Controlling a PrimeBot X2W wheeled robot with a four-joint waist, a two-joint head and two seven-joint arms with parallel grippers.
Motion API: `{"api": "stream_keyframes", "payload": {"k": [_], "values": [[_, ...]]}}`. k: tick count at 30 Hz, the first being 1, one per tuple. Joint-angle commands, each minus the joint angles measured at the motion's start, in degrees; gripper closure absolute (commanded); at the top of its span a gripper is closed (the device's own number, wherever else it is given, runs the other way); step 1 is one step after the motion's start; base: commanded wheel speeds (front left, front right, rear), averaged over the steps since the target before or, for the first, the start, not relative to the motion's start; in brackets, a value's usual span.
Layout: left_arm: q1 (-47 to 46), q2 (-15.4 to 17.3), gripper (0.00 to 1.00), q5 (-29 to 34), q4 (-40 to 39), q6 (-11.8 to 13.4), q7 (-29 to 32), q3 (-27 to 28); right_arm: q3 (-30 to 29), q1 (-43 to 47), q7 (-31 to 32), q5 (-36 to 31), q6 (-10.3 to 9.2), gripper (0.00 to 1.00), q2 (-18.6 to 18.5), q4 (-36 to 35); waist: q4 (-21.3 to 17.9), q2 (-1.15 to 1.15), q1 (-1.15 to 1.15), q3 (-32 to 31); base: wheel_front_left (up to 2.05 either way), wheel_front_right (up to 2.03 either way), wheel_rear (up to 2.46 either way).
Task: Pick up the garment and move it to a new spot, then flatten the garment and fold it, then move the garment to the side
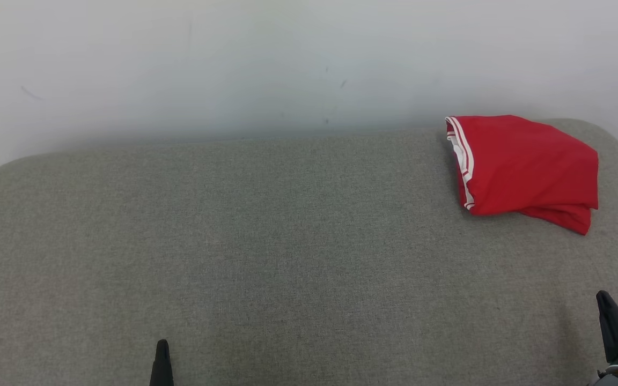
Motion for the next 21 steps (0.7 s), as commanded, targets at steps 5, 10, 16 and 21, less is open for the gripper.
{"api": "stream_keyframes", "payload": {"k": [5,10,16,21], "values": [[-0.1,0.4,1.0,-0.2,0.2,-0.1,-0.4,0.0,-0.1,-0.4,0.1,-0.2,0.02,1.0,0.2,0.0,0.0,0.0,0.0,0.0,0.0,0.0,0.0],[-0.1,0.4,1.0,-0.2,0.2,-0.1,-0.4,0.0,-0.1,-0.4,0.1,-0.3,0.02,1.0,0.2,0.0,0.0,0.0,0.0,0.0,0.0,0.0,0.0],[-0.1,0.4,1.0,-0.2,0.2,-0.1,-0.4,0.0,-0.2,-0.4,0.2,-0.3,0.02,1.0,0.2,0.0,0.0,0.0,0.0,0.0,0.0,0.0,0.0],[-0.1,0.4,1.0,-0.2,0.2,-0.1,-0.4,0.0,-0.2,-0.4,0.2,-0.4,0.02,1.0,0.2,0.0,0.0,0.0,0.0,0.0,0.0,0.0,0.0]]}}
